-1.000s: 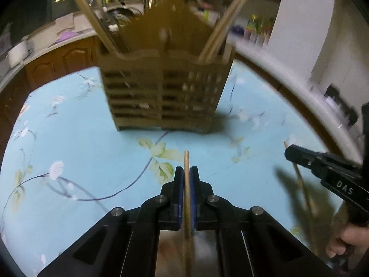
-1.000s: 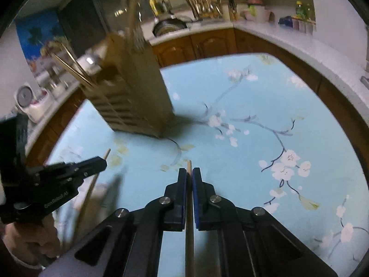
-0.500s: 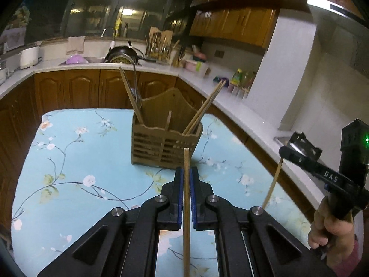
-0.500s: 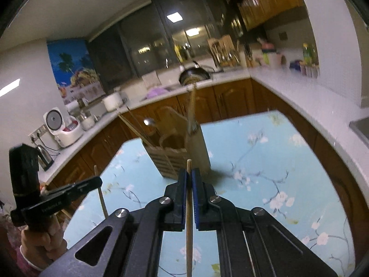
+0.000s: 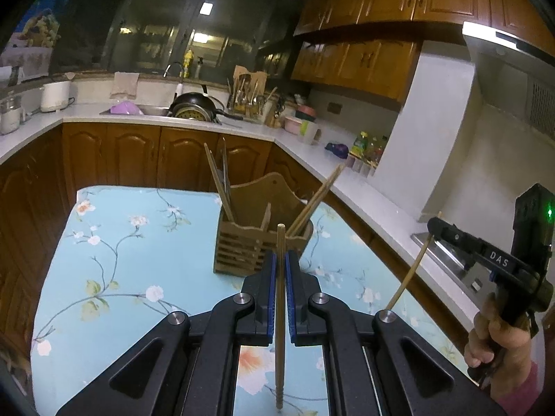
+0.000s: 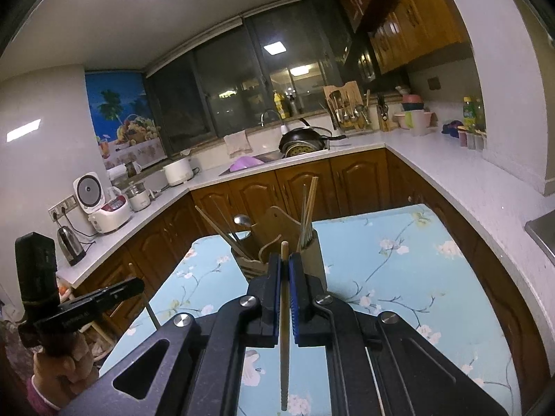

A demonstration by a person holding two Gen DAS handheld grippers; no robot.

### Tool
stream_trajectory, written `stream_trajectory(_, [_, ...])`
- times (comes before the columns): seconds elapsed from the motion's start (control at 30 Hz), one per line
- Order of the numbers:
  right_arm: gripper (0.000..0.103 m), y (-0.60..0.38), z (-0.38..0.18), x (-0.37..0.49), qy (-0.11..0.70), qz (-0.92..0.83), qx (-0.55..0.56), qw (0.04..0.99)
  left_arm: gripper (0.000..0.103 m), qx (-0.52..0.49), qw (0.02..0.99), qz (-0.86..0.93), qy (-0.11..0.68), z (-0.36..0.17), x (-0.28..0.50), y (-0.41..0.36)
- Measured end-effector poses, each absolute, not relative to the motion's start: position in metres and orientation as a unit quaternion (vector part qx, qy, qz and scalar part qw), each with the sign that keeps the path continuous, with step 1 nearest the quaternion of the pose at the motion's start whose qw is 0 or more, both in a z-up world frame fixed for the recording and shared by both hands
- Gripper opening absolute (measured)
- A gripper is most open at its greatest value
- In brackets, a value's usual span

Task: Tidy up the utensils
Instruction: 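Lift both wooden chopsticks up over the wooden holder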

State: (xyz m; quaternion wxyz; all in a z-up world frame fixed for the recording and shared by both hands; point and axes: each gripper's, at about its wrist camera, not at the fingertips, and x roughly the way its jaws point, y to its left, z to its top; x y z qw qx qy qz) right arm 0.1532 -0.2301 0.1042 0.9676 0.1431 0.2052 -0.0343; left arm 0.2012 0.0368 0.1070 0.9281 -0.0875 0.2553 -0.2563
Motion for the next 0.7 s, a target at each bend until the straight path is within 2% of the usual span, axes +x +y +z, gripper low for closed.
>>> stream_trajectory(0.7, [0.005,-0.239,0.126,0.187,0.158,-0.039,0.146,0.976,0.003,-0.108,0.949,-0.234,0.179,0.126,0.245,0.051])
